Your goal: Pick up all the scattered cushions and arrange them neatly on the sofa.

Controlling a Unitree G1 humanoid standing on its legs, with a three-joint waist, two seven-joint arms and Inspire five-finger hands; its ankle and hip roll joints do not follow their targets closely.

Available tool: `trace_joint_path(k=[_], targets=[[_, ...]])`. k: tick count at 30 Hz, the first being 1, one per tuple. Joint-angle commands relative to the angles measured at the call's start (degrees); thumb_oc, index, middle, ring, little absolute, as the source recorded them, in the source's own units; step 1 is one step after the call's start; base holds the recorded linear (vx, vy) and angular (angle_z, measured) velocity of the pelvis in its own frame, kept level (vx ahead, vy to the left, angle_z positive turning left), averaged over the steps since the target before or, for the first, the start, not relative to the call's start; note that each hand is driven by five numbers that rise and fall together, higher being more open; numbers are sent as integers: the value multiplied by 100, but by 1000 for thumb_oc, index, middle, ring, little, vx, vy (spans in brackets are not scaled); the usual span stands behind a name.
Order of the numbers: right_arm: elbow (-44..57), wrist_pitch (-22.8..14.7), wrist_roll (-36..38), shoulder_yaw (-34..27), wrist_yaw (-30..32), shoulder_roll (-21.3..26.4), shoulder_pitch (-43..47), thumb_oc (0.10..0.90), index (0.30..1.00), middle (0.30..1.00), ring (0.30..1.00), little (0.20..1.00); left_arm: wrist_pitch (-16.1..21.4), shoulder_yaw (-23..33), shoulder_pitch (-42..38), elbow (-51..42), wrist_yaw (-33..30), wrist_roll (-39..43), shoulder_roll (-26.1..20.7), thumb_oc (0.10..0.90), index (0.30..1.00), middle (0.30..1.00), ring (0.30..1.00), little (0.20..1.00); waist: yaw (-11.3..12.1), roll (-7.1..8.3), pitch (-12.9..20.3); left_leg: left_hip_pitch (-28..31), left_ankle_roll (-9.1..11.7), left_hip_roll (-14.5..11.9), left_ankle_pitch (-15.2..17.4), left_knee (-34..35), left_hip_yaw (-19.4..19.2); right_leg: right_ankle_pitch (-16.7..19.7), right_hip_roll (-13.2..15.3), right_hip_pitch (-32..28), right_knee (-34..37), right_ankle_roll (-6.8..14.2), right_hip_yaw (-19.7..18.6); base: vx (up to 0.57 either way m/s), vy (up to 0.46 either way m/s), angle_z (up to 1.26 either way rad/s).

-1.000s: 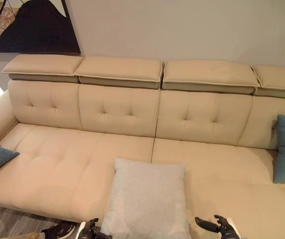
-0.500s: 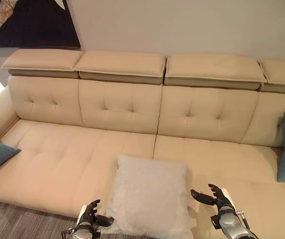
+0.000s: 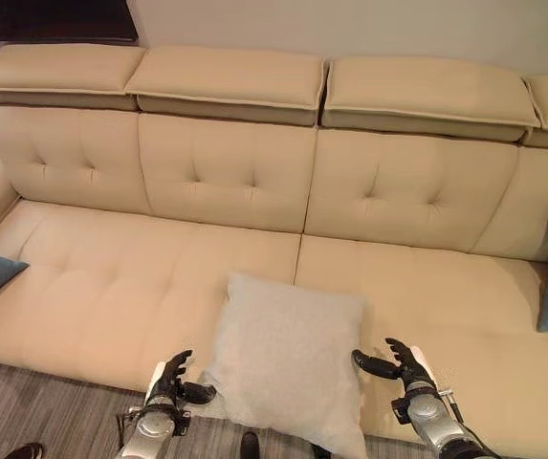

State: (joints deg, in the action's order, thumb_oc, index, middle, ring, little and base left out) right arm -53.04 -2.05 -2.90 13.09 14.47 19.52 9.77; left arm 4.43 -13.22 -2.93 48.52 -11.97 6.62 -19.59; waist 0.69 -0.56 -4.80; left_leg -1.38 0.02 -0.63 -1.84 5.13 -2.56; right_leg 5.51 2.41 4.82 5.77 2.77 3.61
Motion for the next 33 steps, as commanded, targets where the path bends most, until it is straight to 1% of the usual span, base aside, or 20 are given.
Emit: trace_joint_path(k=[1,4,6,7,8,9,11,12,14,15,17,21,23,27,29,30,31,33], targets=[[244,-253,58,0,180,56,277,800,900,900,900,900,466,191,-796,-448,-198,101,-202,800,900,900,900,900,-81,184,202,-23,18,305,521,-31,380,-786,-17,-327,-330,306,-165,41,27,0],[273,-258,31,1,176,51,252,800,900,900,900,900,570,322,-785,-708,-225,489,-155,800,900,900,900,900,-82,177,197,-1,17,310,527,-13,390,-773,-11,-350,-294,312,-165,0,0,0],[337,-255,24,-3,166,63,233,800,900,900,900,900,619,383,-787,-889,-136,795,-177,800,900,900,900,900,-89,172,197,18,19,312,541,-13,390,-768,-11,-375,-271,320,-170,0,0,0],[337,-255,24,-3,166,63,233,800,900,900,900,900,619,383,-787,-889,-136,796,-177,800,900,900,900,900,-89,172,197,18,19,312,541,-13,390,-768,-11,-376,-271,320,-170,0,0,0],[365,-262,12,-3,145,89,220,800,900,900,900,900,631,395,-779,-1003,-29,891,-242,800,900,900,900,900,-91,167,200,39,19,308,549,-13,383,-765,-11,-393,-261,324,-168,0,0,0],[481,-259,7,-12,74,160,191,800,900,900,900,900,653,430,-744,-1173,204,1061,-401,800,900,900,900,900,-101,149,213,80,20,304,568,-13,370,-764,-7,-434,-234,328,-180,39,23,-1],[534,-261,5,-19,28,195,177,800,900,900,900,900,659,450,-728,-1238,305,1143,-490,800,900,900,900,900,-106,140,223,103,20,303,578,-13,368,-760,-6,-455,-217,331,-183,31,20,-2],[601,-259,-4,-32,-49,255,137,800,900,900,900,900,682,499,-687,-1356,503,1337,-634,800,900,900,900,900,-118,126,242,142,24,305,598,-13,351,-759,-3,-492,-202,337,-189,22,13,-4],[593,-259,-20,-40,-89,280,113,800,900,900,900,900,683,542,-678,-1389,595,1491,-683,800,900,900,900,900,-124,120,254,172,26,305,612,-13,347,-762,0,-525,-191,337,-196,38,18,-5],[629,-240,-56,-38,-163,319,80,800,900,900,900,900,687,632,-653,-1472,772,1934,-681,800,900,900,900,900,-132,110,268,205,28,300,625,-13,340,-764,5,-564,-176,339,-200,42,21,-4],[722,-234,-67,-49,-221,350,30,800,900,900,900,900,695,708,-626,-1620,936,2263,-720,800,900,900,900,900,-144,105,281,227,30,303,636,-13,338,-765,1,-585,-161,339,-205,15,10,-1],[760,-226,-86,-52,-290,359,-31,800,900,900,900,900,743,823,-623,-1874,1022,2574,-774,800,900,900,900,900,-147,115,306,252,33,305,654,-13,332,-770,-1,-628,-133,340,-200,0,0,0],[761,-234,-81,-40,-301,332,-41,800,900,900,900,900,775,873,-656,-1933,930,2605,-749,800,900,900,900,900,-143,123,315,269,34,304,662,-13,324,-771,-2,-640,-126,340,-199,0,0,0],[727,-233,-84,-38,-284,299,-39,800,900,900,900,900,773,842,-735,-1871,819,2422,-705,800,900,900,900,900,-157,135,316,277,35,298,669,-13,324,-772,6,-651,-124,341,-205,0,0,0],[688,-219,-24,-44,-254,251,-3,800,900,900,900,900,723,677,-889,-1677,743,2125,-646,800,900,900,900,900,-187,133,287,244,32,299,659,-13,320,-759,10,-607,-132,347,-209,0,0,0],[688,-219,-24,-46,-254,252,-2,800,900,900,900,900,724,676,-892,-1675,742,2124,-645,800,900,900,900,900,-186,132,287,242,32,299,659,-13,320,-759,10,-605,-132,347,-209,-63,19,-2],[697,-212,64,-57,-214,206,57,800,900,900,900,900,671,521,-1055,-1472,678,1853,-629,800,900,900,900,900,-215,125,224,170,30,292,639,-13,298,-731,9,-500,-145,357,-218,-97,19,-5],[735,-213,224,-71,-168,128,178,800,900,900,900,900,626,368,-1257,-1305,591,1651,-614,800,900,900,900,900,-247,124,128,5,27,284,585,-13,264,-684,2,-292,-182,366,-239,-118,19,-9]])
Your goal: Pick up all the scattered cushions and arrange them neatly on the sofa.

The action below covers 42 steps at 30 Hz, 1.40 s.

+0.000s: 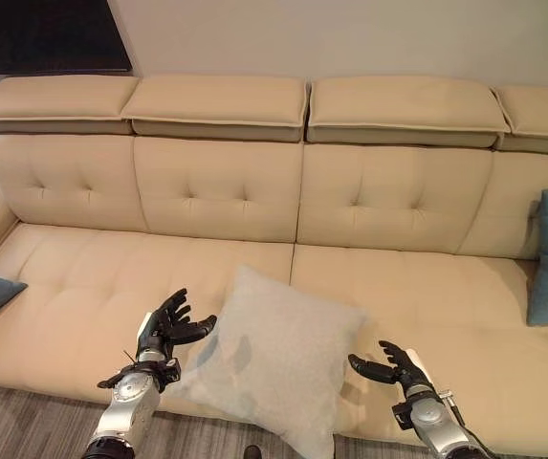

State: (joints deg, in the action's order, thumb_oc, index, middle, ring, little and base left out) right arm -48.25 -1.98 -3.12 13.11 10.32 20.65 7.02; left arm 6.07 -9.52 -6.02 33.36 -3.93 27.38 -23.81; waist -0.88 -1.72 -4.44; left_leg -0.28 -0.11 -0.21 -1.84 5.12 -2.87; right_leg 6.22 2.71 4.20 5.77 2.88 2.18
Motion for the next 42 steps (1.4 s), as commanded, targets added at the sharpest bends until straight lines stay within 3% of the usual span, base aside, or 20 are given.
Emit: trace_joint_path(k=[1,5,12,25,26,27,28,34,42], targets=[[256,-219,247,-74,248,14,455,800,900,900,900,900,463,-3,-953,215,-213,-425,-192,800,900,900,900,900,-88,240,96,-114,40,242,583,-12,294,-756,-28,-219,-185,355,-98,-98,17,-13],[272,-313,824,-45,331,-289,820,800,900,900,900,900,421,-324,-1493,630,-463,-927,-301,800,900,900,900,900,-139,272,-111,-711,15,226,409,-61,162,-575,-75,449,-303,365,-209,-144,32,-16],[211,-422,1333,104,442,-688,1160,800,900,900,900,900,462,-459,-1895,1016,-737,-884,-174,800,900,900,900,900,-157,345,-252,-1419,8,282,320,-342,118,-397,-54,1025,-403,358,-252,-58,48,-12],[123,-577,2603,774,39,-1467,1363,800,900,900,900,900,426,-922,-1707,1394,-688,-611,705,800,900,900,900,900,-52,436,-473,-1755,-16,353,544,-902,136,-386,4,1138,-471,357,-315,13,34,0],[167,-587,2675,872,-30,-1502,1415,577,566,566,566,566,440,-991,-1687,1339,-656,-554,764,599,599,599,599,599,-34,454,-486,-1791,-18,356,571,-975,147,-386,1,1128,-464,359,-310,0,0,0],[221,-590,2725,933,-76,-1504,1454,475,413,413,413,413,442,-1027,-1685,1312,-638,-531,795,532,498,498,498,498,-24,470,-491,-1798,-17,353,587,-1008,146,-388,-4,1123,-460,358,-317,0,0,0],[331,-615,2848,1033,-153,-1497,1529,400,300,300,300,300,467,-1098,-1698,1252,-607,-437,860,400,300,300,300,300,-2,508,-493,-1810,-12,342,624,-1069,148,-393,-16,1095,-437,358,-320,0,0,0],[659,-655,2936,1050,-237,-1422,1532,400,300,300,300,300,501,-1171,-1691,959,-545,-260,944,400,300,300,300,300,19,606,-426,-1773,-11,330,691,-1116,168,-430,-40,992,-411,357,-327,16,-14,0],[1264,-658,2998,644,-323,-1201,963,400,300,300,300,300,472,-1092,-1204,199,-339,78,1043,400,300,300,300,300,4,612,-217,-1142,-23,272,831,-936,121,-594,-48,522,-375,311,-330,81,-29,-2]])
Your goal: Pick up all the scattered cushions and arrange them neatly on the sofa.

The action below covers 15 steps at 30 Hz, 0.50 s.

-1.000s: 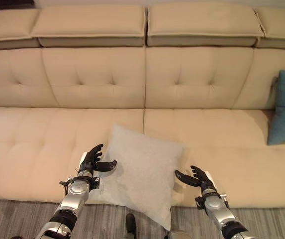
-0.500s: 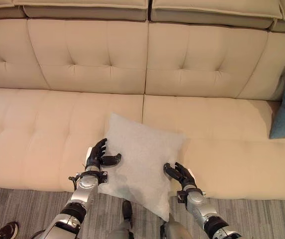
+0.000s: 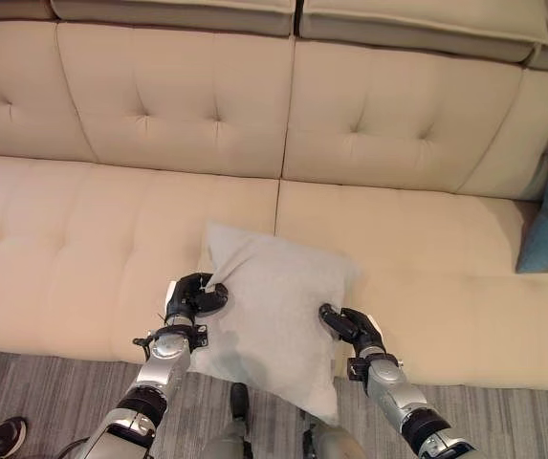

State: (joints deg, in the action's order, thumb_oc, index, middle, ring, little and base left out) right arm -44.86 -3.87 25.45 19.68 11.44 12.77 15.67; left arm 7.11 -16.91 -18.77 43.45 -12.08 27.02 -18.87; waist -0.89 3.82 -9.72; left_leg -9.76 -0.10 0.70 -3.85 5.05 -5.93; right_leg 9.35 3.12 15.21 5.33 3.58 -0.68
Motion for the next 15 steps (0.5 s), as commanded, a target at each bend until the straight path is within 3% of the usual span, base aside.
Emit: trace_joint_path(k=[1,6,10,15], targets=[[1047,-472,155,-85,-463,-365,-36,400,300,300,300,300,357,-337,192,-964,506,136,529,400,300,300,300,300,-4,40,357,-86,-24,171,1050,-881,414,-934,-86,-657,-319,237,-35,72,-22,-3],[1765,-537,28,-541,-471,-154,-686,400,300,300,300,300,332,-211,738,-1632,548,238,554,400,300,300,300,300,-57,-78,589,503,-16,152,1085,-595,421,-1083,-88,-1072,-294,221,6,106,-60,0],[2642,-654,-487,-906,-402,158,-1176,400,300,300,300,300,327,-189,1130,-2294,633,181,500,400,300,300,300,300,-153,-270,780,863,6,147,1036,-360,463,-1257,-90,-1297,-405,191,91,57,-80,5],[3423,-732,-1034,-1187,-319,397,-1523,400,300,300,300,300,355,-177,1276,-2841,670,170,448,400,300,300,300,300,-267,-463,839,938,61,91,987,-408,560,-1479,-113,-1342,-716,92,106,-14,-85,18]])
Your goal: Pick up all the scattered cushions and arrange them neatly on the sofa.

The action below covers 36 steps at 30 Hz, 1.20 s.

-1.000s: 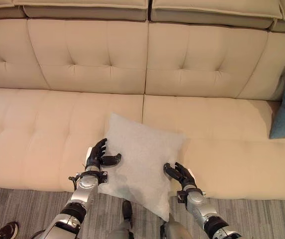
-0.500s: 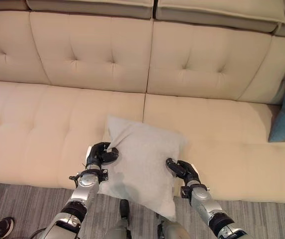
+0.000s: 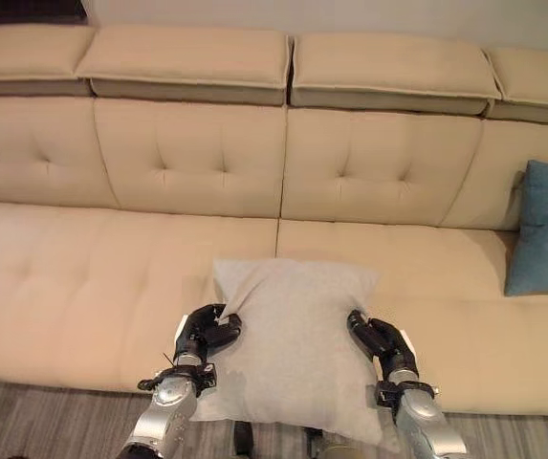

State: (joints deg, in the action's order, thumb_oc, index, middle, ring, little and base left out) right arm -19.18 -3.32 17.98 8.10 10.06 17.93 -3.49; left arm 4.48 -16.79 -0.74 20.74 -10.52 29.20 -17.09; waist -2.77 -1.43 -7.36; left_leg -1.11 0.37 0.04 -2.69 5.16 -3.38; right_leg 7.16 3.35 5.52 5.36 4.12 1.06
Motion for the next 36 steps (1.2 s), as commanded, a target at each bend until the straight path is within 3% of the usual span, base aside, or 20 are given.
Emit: trace_joint_path(k=[1,3,4,9,12,14,15,16,20,25,27,28,30,31,36], targets=[[942,-804,-313,-73,-190,-108,341,400,300,300,300,300,620,-186,-516,-609,538,-43,264,400,300,300,300,300,-103,45,598,52,28,141,891,-507,313,-1303,-146,-370,-781,16,-64,-44,-85,15],[1045,-842,-350,-109,-175,-95,301,400,300,300,300,300,630,-215,-536,-663,557,-60,239,400,300,300,300,300,-137,55,554,-21,67,131,941,-785,339,-1349,-157,-373,-847,-24,-55,-73,-92,14],[1226,-892,-368,-189,-142,-54,228,400,300,300,300,300,637,-274,-604,-745,581,-123,187,400,300,300,300,300,-172,135,407,-326,204,132,952,-1442,335,-1382,-137,-420,-933,-107,-16,-89,-89,16],[1351,-948,-290,-242,-159,12,188,400,300,300,300,300,625,-377,-623,-670,645,-159,190,400,300,300,300,300,-195,244,258,-925,253,54,788,-2456,351,-1380,-163,-532,-936,-223,65,-63,-61,26],[1405,-959,-257,-314,-121,-1,163,400,300,300,300,300,595,-429,-572,-655,658,-197,197,400,300,300,300,300,-203,264,289,-1075,202,-42,885,-2192,341,-1465,-121,-547,-976,-166,62,78,46,13],[1427,-931,-260,-325,-106,26,176,400,300,300,300,300,568,-445,-537,-679,646,-229,185,400,300,300,300,300,-180,244,343,-1102,223,-51,730,-1767,389,-1507,-127,-560,-994,-132,48,158,105,0],[1452,-911,-270,-345,-28,27,192,400,300,300,300,300,559,-433,-540,-750,587,-246,180,400,300,300,300,300,-122,212,332,-1327,293,-27,396,-1400,498,-1590,-163,-625,-1023,-113,-2,137,108,-7],[1467,-909,-275,-339,2,23,213,400,300,300,300,300,575,-422,-565,-792,553,-255,173,400,300,300,300,300,-84,201,299,-1481,324,-14,282,-1358,560,-1625,-172,-665,-1052,-108,-57,135,109,-11],[1535,-885,-322,-339,-33,-12,182,400,300,300,300,300,608,-424,-499,-780,585,-290,156,400,300,300,300,300,-81,172,389,-1253,282,-7,307,-1081,580,-1687,-103,-734,-1125,-30,-165,180,179,-24],[1593,-809,-366,-261,-159,-146,198,400,300,300,300,300,588,-317,-422,-905,582,-374,30,400,300,300,300,300,-40,169,439,-897,43,64,450,-981,275,-1653,187,-576,-1615,205,-326,132,204,-23],[1580,-799,-392,-215,-199,-188,248,400,300,300,300,300,594,-242,-422,-940,556,-384,-23,400,300,300,300,300,-17,159,395,-786,-96,105,514,-936,144,-1413,324,-356,-2099,324,-380,77,226,-33],[1584,-777,-416,-153,-254,-201,310,400,300,300,300,300,593,-181,-408,-961,538,-379,-73,400,300,300,300,300,-40,140,310,-688,-188,111,538,-886,87,-1126,375,-59,-2634,375,-411,38,204,-36],[1583,-779,-417,-140,-255,-206,329,400,300,300,300,300,602,-152,-416,-971,535,-372,-87,400,300,300,300,300,-39,120,276,-674,-215,92,543,-871,62,-1068,383,83,-2872,371,-411,25,107,-34],[1606,-794,-416,-121,-297,-249,311,400,300,300,300,300,626,-100,-388,-971,523,-389,-100,400,300,300,300,300,-26,70,227,-583,-256,82,603,-841,24,-1040,443,267,-3061,356,-226,39,63,-28],[1538,-785,-463,-75,-327,-204,368,400,300,300,300,300,632,-105,-317,-931,543,-401,-35,400,300,300,300,300,-78,64,214,-300,-236,131,644,-607,28,-1211,143,571,-2367,258,70,113,8,-17]])
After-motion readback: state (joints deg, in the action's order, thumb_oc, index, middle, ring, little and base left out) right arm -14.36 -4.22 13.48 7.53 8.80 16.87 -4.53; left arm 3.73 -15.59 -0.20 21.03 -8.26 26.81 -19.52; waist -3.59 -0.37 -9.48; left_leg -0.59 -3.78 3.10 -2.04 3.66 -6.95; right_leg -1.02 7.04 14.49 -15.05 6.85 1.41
